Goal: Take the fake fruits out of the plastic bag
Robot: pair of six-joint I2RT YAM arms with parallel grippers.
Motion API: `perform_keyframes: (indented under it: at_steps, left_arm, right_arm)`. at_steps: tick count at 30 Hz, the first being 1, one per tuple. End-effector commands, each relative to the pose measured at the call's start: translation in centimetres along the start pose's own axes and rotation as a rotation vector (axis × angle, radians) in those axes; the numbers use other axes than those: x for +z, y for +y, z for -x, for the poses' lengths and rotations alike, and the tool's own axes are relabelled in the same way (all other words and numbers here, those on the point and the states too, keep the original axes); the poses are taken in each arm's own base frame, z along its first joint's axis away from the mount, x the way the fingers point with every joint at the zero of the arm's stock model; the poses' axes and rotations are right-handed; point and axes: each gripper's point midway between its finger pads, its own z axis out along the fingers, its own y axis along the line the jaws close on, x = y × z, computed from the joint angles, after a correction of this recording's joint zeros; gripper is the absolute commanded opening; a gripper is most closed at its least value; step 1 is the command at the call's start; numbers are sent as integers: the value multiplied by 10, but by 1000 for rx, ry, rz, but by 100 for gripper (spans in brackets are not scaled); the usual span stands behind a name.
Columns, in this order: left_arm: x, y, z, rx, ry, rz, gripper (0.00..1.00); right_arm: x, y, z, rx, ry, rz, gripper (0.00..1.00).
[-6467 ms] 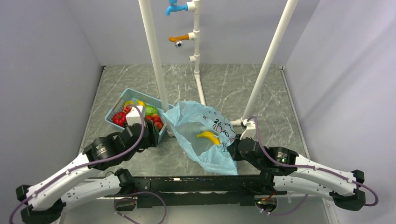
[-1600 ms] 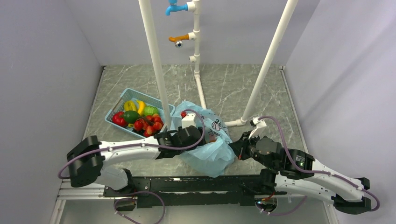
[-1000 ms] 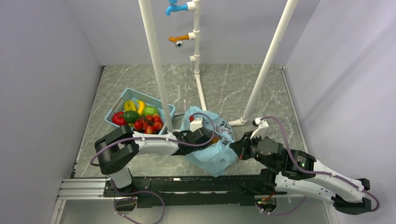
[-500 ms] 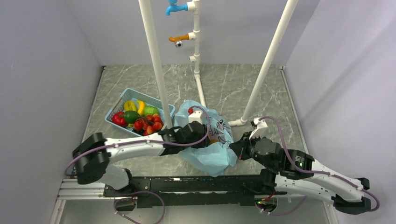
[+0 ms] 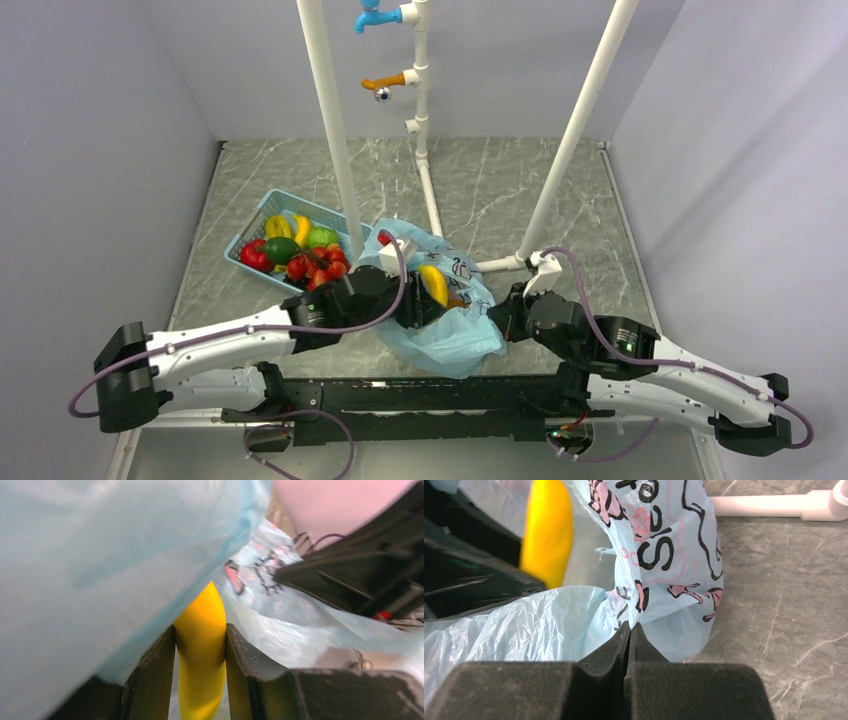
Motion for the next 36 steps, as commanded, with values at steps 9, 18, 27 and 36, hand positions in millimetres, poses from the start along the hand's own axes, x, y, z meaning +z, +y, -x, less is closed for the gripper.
perform_keyframes:
  at_steps: [9,18,27,36]
  left_arm:
    - [-74,-50,48,95,-257,-300,15]
    - [-122,-106,73,207,-368,-578,15]
    - [-154,-120,107,257,-347,-462,2]
    - [-216,-46,149,179,-503,-36,0]
  right_arm:
    - [9,-9,0,21,-40,-49,0]
    - [14,-10,-4,15,-31,-62,0]
    - [12,-12,-3,20,-38,-65,0]
    - [11,-11,0,23,-49,-58,0]
